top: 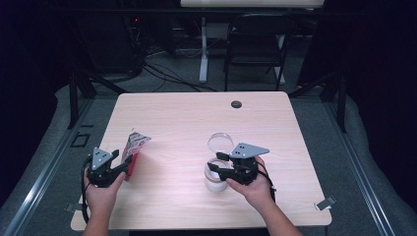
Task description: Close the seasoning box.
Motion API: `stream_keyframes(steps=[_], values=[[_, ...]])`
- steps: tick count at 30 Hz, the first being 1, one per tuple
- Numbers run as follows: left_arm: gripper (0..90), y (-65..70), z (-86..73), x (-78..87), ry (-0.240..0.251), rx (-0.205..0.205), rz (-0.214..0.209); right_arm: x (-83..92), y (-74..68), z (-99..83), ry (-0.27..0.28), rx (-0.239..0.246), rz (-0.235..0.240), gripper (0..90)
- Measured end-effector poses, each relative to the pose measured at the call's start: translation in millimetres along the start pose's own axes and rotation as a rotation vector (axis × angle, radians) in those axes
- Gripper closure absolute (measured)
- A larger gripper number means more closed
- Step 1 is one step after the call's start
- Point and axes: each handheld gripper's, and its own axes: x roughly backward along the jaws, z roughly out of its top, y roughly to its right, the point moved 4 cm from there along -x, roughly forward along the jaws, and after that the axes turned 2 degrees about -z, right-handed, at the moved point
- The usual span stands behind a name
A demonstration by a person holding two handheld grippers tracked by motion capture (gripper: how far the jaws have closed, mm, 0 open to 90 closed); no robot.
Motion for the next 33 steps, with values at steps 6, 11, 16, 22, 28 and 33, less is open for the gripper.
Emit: stream_keyframes(steps=[6,11,16,22,28,33], values=[[44.2,4.1,1.1,0.6,0.002,0.001,-0.014,1.4,0.8,0.7,0.001,-0.003,0.002,51.0],[44.2,12.7,3.4,0.9,-0.003,-0.016,-0.031,1.5,0.3,0.6,0.000,-0.001,0.001,51.0],[44.3,25.1,5.5,-1.3,-0.008,-0.056,-0.054,2.0,0.4,1.3,0.005,-0.003,0.002,51.0],[44.4,40.3,7.0,-4.9,-0.022,-0.098,-0.081,3.2,0.7,2.3,0.010,-0.007,0.000,51.0],[44.7,57.5,6.6,-10.2,-0.048,-0.148,-0.117,5.0,1.6,3.9,0.014,-0.009,0.004,51.0],[44.8,73.9,5.1,-16.4,-0.074,-0.197,-0.151,6.1,2.5,4.3,0.017,-0.013,-0.002,51.0]])
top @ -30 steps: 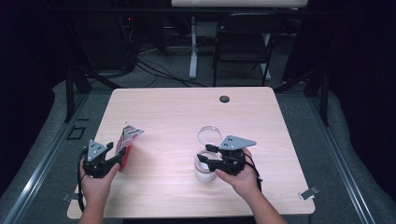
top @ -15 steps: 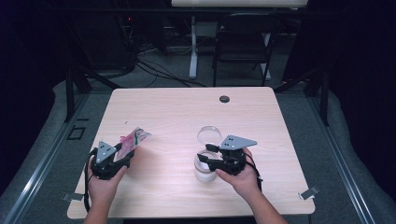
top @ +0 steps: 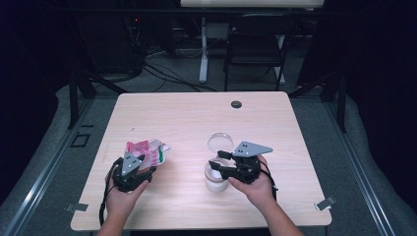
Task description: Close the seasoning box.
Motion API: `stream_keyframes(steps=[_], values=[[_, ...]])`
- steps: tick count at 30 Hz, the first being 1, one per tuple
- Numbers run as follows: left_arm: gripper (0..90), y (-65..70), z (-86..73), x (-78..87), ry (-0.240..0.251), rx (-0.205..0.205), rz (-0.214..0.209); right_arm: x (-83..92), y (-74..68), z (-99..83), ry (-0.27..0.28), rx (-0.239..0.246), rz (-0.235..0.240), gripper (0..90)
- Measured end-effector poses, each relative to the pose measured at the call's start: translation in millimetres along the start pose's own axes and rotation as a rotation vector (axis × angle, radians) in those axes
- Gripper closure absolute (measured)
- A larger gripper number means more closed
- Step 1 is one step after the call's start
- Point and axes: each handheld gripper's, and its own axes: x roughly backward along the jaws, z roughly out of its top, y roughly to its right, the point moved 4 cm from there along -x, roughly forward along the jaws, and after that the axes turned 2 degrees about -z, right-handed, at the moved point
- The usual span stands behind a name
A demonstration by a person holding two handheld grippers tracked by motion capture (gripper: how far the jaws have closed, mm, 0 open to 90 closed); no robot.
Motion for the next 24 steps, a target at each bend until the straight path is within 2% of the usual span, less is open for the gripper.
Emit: stream_keyframes(steps=[9,14,21,24], values=[[44.6,24.4,2.2,-11.7,-0.048,-0.086,-0.041,5.2,2.7,3.7,0.014,-0.006,-0.002,51.2],[44.2,32.4,3.1,-14.6,-0.057,-0.110,-0.055,8.9,5.4,5.8,0.026,-0.015,-0.004,51.8],[46.2,40.1,6.9,-13.4,-0.030,-0.119,-0.069,14.6,9.9,9.0,0.040,-0.022,-0.016,52.3],[46.1,41.7,7.3,-13.2,-0.035,-0.132,-0.074,17.3,11.5,10.5,0.049,-0.030,-0.018,52.6]])
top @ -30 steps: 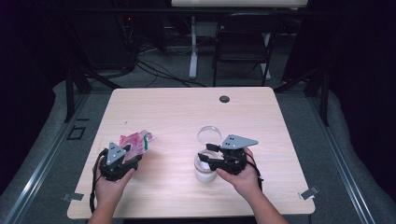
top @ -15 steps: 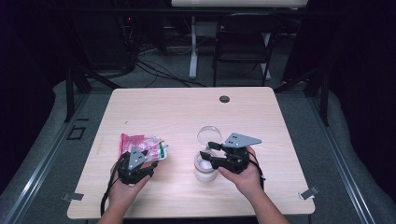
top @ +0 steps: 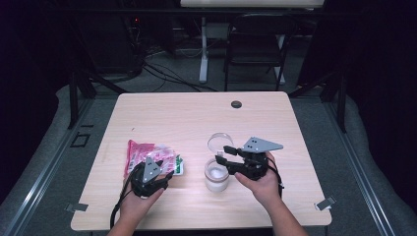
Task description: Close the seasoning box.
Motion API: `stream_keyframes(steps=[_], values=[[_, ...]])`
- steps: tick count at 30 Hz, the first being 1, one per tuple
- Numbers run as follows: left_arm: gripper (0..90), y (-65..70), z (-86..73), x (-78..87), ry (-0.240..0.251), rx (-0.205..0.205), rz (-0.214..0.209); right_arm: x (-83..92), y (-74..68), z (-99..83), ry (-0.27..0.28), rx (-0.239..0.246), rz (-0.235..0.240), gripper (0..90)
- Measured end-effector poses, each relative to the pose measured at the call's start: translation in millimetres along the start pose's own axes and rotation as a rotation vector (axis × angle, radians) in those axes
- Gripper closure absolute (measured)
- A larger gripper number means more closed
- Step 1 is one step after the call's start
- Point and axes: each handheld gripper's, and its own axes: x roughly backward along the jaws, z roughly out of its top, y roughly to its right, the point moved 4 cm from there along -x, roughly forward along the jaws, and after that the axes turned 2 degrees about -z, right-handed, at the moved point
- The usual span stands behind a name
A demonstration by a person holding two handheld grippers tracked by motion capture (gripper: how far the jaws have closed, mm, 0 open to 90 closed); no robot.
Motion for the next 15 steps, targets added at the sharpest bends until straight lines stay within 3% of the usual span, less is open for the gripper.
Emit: stream_keyframes(steps=[15], values=[[46.2,7.7,4.3,2.4,0.033,0.008,-0.018,15.1,21.1,5.6,0.019,-0.031,-0.067,55.4]])
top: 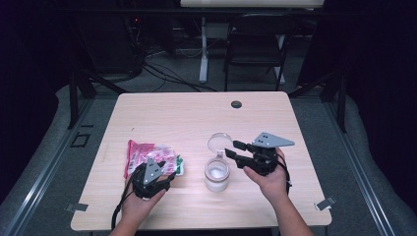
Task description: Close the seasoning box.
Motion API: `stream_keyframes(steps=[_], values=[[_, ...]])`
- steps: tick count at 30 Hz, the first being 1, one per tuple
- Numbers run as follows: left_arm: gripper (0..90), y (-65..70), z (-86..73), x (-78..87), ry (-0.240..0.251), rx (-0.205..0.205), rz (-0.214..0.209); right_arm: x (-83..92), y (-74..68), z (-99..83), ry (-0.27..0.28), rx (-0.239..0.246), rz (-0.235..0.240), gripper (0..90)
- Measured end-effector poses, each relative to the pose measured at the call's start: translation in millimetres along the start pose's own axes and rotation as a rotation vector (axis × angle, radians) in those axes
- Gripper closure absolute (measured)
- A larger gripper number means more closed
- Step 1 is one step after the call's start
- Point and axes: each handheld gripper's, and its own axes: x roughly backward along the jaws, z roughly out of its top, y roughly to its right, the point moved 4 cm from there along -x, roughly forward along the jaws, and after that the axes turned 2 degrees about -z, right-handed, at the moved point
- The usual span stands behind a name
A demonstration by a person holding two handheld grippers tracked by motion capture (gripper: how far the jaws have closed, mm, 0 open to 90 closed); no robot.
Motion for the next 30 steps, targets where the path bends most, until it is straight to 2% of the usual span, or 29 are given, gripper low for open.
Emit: stream_keyframes(steps=[3,7,13,22,30], values=[[46.2,1.1,-0.6,0.2,-0.008,-0.016,0.004,-0.6,4.5,-0.8,-0.002,-0.013,-0.012,55.5],[46.3,1.9,-2.4,1.2,-0.010,-0.017,0.007,-2.7,11.5,-2.1,-0.011,-0.014,-0.030,55.5],[46.7,1.3,-6.7,8.0,-0.005,-0.013,0.027,-13.2,25.0,-8.2,-0.039,-0.045,-0.042,55.3],[46.9,-5.9,-16.7,19.6,-0.012,0.018,0.063,-31.3,30.0,-9.6,-0.063,-0.058,-0.021,54.9],[47.0,-8.1,-21.3,26.8,-0.009,0.036,0.085,-41.3,27.6,-8.4,-0.071,-0.053,-0.012,57.9]])
